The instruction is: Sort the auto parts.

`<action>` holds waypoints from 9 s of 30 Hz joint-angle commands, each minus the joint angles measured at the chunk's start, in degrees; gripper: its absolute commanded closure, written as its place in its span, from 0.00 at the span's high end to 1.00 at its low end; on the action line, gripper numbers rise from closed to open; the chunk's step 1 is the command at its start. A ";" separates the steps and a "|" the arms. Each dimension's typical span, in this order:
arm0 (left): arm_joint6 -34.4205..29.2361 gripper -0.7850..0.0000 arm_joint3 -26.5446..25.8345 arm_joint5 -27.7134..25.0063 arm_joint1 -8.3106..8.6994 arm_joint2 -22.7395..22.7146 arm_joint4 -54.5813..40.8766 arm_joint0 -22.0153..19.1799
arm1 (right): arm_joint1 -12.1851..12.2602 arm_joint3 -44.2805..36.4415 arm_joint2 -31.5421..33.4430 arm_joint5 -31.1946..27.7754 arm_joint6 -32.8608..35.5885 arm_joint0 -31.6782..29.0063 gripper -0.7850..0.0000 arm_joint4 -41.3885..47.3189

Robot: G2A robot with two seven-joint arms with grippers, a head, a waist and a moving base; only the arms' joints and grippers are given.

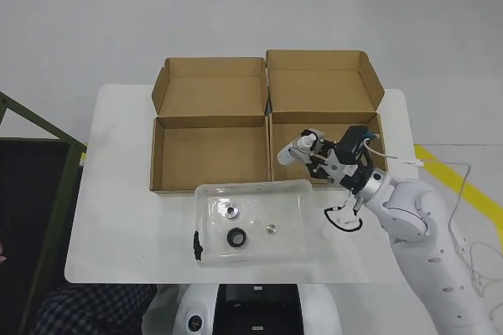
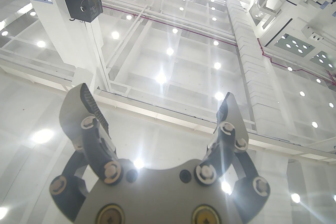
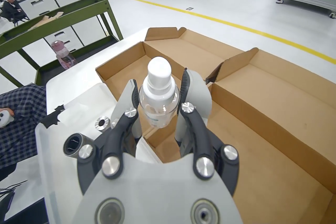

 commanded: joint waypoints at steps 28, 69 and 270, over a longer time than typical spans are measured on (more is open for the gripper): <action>0.00 1.00 0.00 0.00 0.00 0.00 0.00 0.00 | -2.67 18.73 -11.26 7.90 -0.85 12.01 0.00 -9.90; 0.00 1.00 0.00 0.00 0.00 0.00 0.00 0.00 | -0.96 -4.84 -4.84 4.18 5.42 1.97 1.00 -18.09; 0.00 1.00 0.00 0.00 0.00 0.00 0.00 0.00 | 2.34 -1.83 3.67 1.86 1.36 -5.02 0.00 -8.93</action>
